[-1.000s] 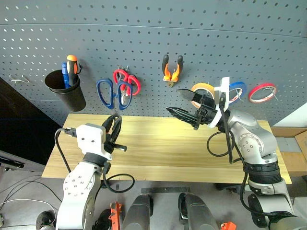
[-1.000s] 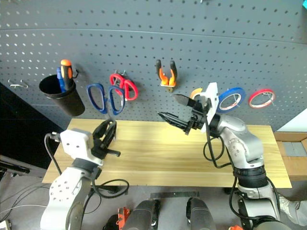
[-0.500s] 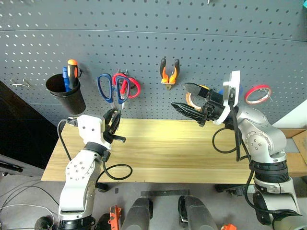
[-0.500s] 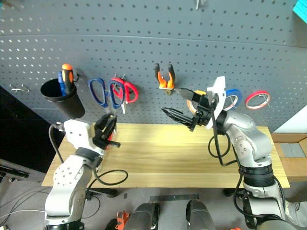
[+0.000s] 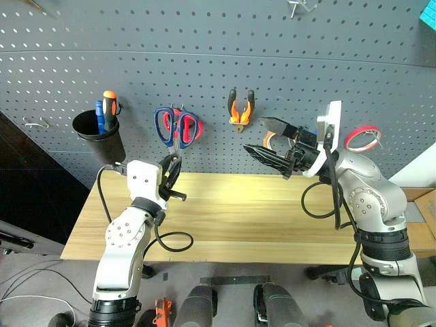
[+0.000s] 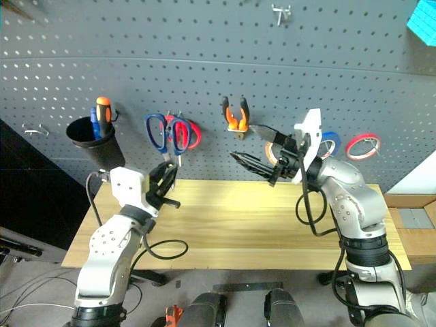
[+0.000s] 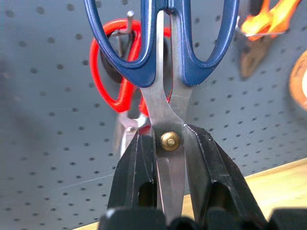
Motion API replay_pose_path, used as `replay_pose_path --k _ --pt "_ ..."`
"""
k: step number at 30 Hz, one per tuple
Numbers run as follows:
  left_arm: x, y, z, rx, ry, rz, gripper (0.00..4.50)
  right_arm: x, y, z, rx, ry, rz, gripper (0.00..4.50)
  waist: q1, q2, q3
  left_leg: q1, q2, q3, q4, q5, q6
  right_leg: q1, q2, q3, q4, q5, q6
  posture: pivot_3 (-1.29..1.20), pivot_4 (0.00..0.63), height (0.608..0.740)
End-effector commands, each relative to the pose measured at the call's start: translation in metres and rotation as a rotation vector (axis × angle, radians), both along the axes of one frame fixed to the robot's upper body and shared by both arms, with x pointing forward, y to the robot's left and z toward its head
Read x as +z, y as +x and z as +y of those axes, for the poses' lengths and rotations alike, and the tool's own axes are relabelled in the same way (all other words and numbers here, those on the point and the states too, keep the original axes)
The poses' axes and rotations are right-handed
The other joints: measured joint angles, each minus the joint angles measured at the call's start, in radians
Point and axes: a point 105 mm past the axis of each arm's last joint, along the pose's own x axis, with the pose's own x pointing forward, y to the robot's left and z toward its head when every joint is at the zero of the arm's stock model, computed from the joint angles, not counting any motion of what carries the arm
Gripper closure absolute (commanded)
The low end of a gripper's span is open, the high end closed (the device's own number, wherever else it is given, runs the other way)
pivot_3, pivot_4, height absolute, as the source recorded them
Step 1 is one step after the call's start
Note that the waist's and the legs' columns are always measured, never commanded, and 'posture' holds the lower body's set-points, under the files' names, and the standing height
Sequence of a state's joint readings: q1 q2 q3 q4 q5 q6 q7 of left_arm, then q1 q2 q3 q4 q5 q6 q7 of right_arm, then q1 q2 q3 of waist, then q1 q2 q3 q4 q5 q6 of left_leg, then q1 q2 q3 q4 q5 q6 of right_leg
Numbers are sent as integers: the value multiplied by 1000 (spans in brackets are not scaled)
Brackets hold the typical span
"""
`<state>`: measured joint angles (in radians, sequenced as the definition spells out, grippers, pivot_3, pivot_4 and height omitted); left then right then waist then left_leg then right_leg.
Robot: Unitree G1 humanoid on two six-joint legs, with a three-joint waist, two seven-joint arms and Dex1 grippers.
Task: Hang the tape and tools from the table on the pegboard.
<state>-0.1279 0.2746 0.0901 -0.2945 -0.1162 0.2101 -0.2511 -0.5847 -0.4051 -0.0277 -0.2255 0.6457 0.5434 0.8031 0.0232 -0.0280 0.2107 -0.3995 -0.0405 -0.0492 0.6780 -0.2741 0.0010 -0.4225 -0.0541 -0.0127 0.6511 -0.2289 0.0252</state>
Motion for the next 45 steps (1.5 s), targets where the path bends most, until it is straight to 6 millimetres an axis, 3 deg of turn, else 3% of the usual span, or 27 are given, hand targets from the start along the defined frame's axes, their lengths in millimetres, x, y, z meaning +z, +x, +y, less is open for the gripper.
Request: replay_pose_path --k 1,12,21,23,28,35,38,45 --pt "8 7 -4 5 -6 -43 3970 15 -9 -1 -4 13 -81 0 0 0 -1 0 0 0 0 0 0 0 0 0 0 0 0 11 139 740" --pt "-17 37 5 100 -112 133 3970 16 -13 2 6 13 -84 0 -1 0 -1 0 0 0 2 0 0 0 0 1 3 0 0 6 145 740" --pt "-31 35 26 189 -111 217 973 11 -12 3 4 -2 -62 0 -11 0 -1 2 0 1 2 0 0 -1 0 2 7 0 0 11 169 740" --pt "-45 31 34 189 -102 309 389 9 -14 2 8 -9 -50 0 -12 0 -1 2 0 1 2 0 0 -1 0 2 7 0 0 12 182 740" --pt "-67 26 80 325 -111 475 389 -2 -20 3 33 -33 11 0 -23 0 1 2 0 0 2 0 1 -1 0 1 7 0 0 18 231 740" --pt "-59 29 105 326 -123 564 389 -12 -28 10 64 -44 78 0 -22 -1 23 4 0 -1 2 0 2 1 -1 0 7 -1 0 38 298 740" --pt "-72 34 122 374 -118 695 389 -15 -32 13 79 -47 105 0 -23 -1 40 4 0 -1 1 0 2 1 -1 0 7 -1 -1 42 323 740" --pt "-88 41 115 344 -170 871 389 -14 -39 12 90 -57 133 0 -25 -4 80 1 0 -2 1 -1 2 -2 -1 0 7 -1 0 26 360 740"
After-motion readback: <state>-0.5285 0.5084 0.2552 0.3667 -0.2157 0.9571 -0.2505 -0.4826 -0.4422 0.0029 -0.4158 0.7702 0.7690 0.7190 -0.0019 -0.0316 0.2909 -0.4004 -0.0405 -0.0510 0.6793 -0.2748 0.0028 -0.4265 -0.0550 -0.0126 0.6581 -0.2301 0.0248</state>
